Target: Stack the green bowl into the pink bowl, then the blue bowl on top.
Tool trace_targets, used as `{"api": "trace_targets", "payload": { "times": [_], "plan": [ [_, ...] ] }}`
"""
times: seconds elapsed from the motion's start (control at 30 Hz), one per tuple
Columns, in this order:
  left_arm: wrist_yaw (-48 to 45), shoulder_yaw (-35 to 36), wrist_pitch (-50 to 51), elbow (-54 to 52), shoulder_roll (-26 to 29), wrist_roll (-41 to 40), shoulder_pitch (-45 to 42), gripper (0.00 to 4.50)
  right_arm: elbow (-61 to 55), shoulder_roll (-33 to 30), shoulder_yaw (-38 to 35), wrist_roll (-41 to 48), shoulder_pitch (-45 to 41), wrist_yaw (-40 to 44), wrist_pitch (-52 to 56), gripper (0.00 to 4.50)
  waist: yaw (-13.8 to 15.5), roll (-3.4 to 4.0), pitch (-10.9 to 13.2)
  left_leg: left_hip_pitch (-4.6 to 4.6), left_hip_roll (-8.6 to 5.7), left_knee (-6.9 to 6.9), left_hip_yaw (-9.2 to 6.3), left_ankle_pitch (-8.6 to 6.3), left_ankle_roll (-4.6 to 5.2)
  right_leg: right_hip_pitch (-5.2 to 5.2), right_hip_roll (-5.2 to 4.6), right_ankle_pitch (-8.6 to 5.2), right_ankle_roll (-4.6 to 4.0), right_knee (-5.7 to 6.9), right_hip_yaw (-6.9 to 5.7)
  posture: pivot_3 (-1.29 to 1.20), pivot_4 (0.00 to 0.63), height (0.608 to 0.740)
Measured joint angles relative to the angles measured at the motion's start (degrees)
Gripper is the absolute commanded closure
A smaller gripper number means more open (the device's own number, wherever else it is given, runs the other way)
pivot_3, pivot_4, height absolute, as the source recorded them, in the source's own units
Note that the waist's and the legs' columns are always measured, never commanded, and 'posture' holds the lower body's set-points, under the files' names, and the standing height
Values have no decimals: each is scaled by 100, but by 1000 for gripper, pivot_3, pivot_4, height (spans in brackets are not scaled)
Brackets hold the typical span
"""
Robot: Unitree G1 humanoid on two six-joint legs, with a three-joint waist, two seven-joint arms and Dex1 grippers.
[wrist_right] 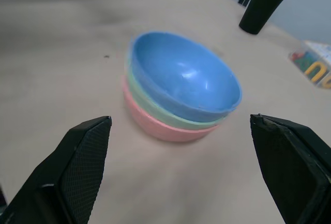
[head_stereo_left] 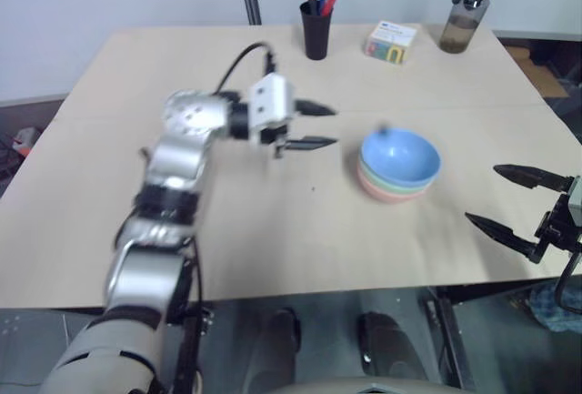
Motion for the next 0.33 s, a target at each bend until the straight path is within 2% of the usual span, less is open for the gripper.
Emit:
{"api": "trace_targets", "payload": {
  "times": [0.03,0.13,0.27,0.33],
  "plan": [
    [132,274,512,-709,305,-267,580,2246,21,-91,23,1,-58,58,1,0,6,5,-3,8,-1,0,7,0,0,7,-3,-1,-1,-2,6,0,150,740],
    [495,992,1512,-1754,785,-716,1860,2246,262,-250,-51,4,-72,193,1,0,-3,4,-3,11,0,-2,9,-1,0,11,-7,-14,-24,-9,5,0,150,740],
    [1010,2008,2710,-2692,1084,-1370,3108,2246,644,-440,-50,-1,-212,385,2,0,28,2,-3,14,0,1,4,-1,0,16,-8,-17,-21,-5,-1,0,150,740],
    [1203,2394,2981,-2951,1171,-1583,3403,2246,763,-535,-49,-1,-294,470,-4,0,76,2,-3,20,1,4,4,-1,-1,22,-8,-18,-22,-5,-3,0,150,740]
  ]
}}
